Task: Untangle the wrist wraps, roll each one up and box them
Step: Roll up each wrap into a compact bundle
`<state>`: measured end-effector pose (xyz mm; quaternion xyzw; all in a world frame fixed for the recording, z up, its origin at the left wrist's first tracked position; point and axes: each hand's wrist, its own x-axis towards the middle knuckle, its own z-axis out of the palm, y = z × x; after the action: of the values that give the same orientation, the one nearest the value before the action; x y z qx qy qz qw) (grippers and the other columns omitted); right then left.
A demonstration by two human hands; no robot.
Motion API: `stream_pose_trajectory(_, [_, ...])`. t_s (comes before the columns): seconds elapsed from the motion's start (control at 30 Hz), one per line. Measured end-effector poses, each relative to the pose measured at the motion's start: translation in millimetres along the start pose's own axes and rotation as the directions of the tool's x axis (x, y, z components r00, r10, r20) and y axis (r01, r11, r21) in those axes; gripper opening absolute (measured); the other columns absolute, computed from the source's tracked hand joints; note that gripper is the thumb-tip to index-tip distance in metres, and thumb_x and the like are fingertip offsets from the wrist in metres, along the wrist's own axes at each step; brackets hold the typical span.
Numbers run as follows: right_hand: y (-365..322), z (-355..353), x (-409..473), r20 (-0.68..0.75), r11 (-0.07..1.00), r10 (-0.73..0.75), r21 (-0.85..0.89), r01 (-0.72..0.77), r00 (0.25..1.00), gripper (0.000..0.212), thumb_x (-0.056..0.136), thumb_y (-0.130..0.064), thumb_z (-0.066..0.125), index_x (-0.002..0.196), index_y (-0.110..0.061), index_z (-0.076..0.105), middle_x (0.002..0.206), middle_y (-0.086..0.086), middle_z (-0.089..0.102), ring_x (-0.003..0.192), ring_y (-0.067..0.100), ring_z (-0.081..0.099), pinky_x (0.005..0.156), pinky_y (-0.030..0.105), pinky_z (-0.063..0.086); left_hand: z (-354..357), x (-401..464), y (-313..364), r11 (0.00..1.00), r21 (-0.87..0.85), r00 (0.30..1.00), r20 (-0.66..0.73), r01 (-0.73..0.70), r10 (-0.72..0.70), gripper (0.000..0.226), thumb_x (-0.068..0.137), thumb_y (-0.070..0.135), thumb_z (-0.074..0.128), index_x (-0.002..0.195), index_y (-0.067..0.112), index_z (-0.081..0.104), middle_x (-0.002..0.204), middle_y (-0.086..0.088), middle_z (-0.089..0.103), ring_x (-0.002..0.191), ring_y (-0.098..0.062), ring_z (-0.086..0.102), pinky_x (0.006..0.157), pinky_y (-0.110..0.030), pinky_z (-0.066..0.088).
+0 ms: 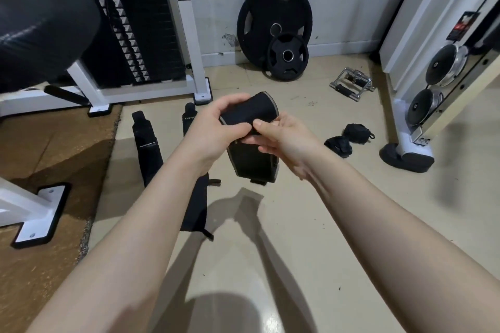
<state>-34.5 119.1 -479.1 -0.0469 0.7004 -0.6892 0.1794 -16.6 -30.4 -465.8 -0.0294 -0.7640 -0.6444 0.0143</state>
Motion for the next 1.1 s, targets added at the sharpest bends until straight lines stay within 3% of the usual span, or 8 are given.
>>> stream_pose_trajectory(0.1, [-35.5, -10.8, 10.6, -0.262, 0.903, -0.224, -0.419, 0.099, 0.939, 0.042, 0.079, -0.034, 0.074, 0.105, -0.012, 0.049, 0.092, -0.001, 0.062, 0.086, 0.013, 0.062, 0.075, 0.031, 0.049, -7.3, 21.7, 41.0, 0.990, 0.111, 0.996, 0.009, -0.088, 0.088, 0.048, 0.080, -0.011, 0.061, 0.112, 0.025, 0.059, 0.102, 0.013, 0.057, 0.093, -0.005, 0.058, 0.076, -0.019, 0.053])
stream_pose_trajectory(0.2, [-66.6, -20.0, 12.3, -0.158, 0.923, -0.295, -0.304, 0.238, 0.942, 0.069, 0.078, -0.035, 0.074, 0.135, -0.021, 0.038, 0.131, 0.005, 0.047, 0.121, 0.017, 0.049, 0.102, 0.037, 0.044, -10.4, 32.7, 73.4, 0.963, 0.216, 0.982, 0.128, -0.161, 0.135, 0.046, 0.079, -0.013, 0.060, 0.103, 0.026, 0.055, 0.101, 0.007, 0.059, 0.082, -0.005, 0.058, 0.060, -0.011, 0.048])
stream_pose_trajectory(0.37, [-105.7, -32.8, 16.4, -0.043, 0.905, -0.342, -0.284, 0.316, 0.939, 0.012, 0.097, -0.033, 0.048, 0.099, -0.028, 0.058, 0.104, 0.002, 0.059, 0.098, 0.020, 0.059, 0.093, 0.050, 0.050, -15.1, 44.7, 105.2, 0.921, 0.275, 0.960, 0.137, -0.275, 0.246, 0.052, 0.081, -0.007, 0.063, 0.119, 0.026, 0.052, 0.106, 0.004, 0.058, 0.086, -0.008, 0.060, 0.061, -0.009, 0.047])
stream_pose_trajectory(0.47, [-136.0, -32.3, 16.5, -0.163, 0.886, -0.444, -0.223, 0.405, 0.881, 0.012, 0.098, -0.027, 0.049, 0.092, -0.025, 0.059, 0.093, -0.002, 0.062, 0.088, 0.012, 0.059, 0.076, 0.032, 0.049, -17.6, 50.1, 128.1, 0.961, 0.036, 0.960, 0.053, -0.275, 0.273, 0.054, 0.084, 0.001, 0.067, 0.129, 0.023, 0.046, 0.108, -0.001, 0.061, 0.094, -0.010, 0.064, 0.069, -0.015, 0.053])
stream_pose_trajectory(0.57, [-165.5, -24.9, 14.1, -0.273, 0.841, -0.538, -0.231, 0.488, 0.798, 0.009, 0.098, -0.027, 0.049, 0.091, -0.028, 0.054, 0.092, -0.005, 0.059, 0.088, 0.012, 0.057, 0.071, 0.028, 0.045, -19.7, 56.4, 154.3, 0.925, 0.094, 0.930, 0.000, -0.367, 0.369, 0.038, 0.088, 0.008, 0.065, 0.120, 0.025, 0.052, 0.105, 0.003, 0.060, 0.092, -0.005, 0.060, 0.070, -0.013, 0.051])
stream_pose_trajectory(0.67, [-185.2, -26.0, 7.6, -0.142, 0.847, -0.523, -0.191, 0.496, 0.840, 0.008, 0.098, -0.024, 0.049, 0.106, -0.023, 0.054, 0.099, -0.001, 0.060, 0.090, 0.013, 0.059, 0.067, 0.023, 0.048, -23.0, 62.8, 170.3, 0.908, 0.110, 0.914, 0.012, -0.404, 0.405, 0.028, 0.092, 0.007, 0.060, 0.114, 0.023, 0.052, 0.097, 0.008, 0.058, 0.086, -0.003, 0.058, 0.071, -0.014, 0.050])
stream_pose_trajectory(0.93, [-181.3, -38.8, 2.0, -0.138, 0.757, -0.614, -0.385, 0.528, 0.777, 0.031, 0.080, 0.004, 0.058, 0.091, -0.025, 0.056, 0.089, -0.003, 0.059, 0.086, 0.018, 0.056, 0.088, 0.046, 0.049, -4.0, 68.2, 164.2, 0.984, -0.041, 0.982, 0.069, -0.175, 0.177, 0.049, 0.091, 0.000, 0.056, 0.132, 0.025, 0.045, 0.106, 0.000, 0.059, 0.096, -0.014, 0.060, 0.085, -0.025, 0.052])
stream_pose_trajectory(1.1, [-179.8, -44.2, 1.2, -0.170, 0.740, -0.645, -0.384, 0.552, 0.745, 0.042, 0.070, 0.019, 0.056, 0.071, -0.024, 0.056, 0.092, 0.003, 0.055, 0.090, 0.021, 0.055, 0.091, 0.046, 0.048, 2.1, 62.5, 166.9, 0.954, -0.297, 0.973, 0.230, 0.042, 0.029, 0.013, 0.094, 0.012, 0.053, 0.103, 0.015, 0.062, 0.089, -0.002, 0.068, 0.087, -0.015, 0.065, 0.073, -0.024, 0.053])
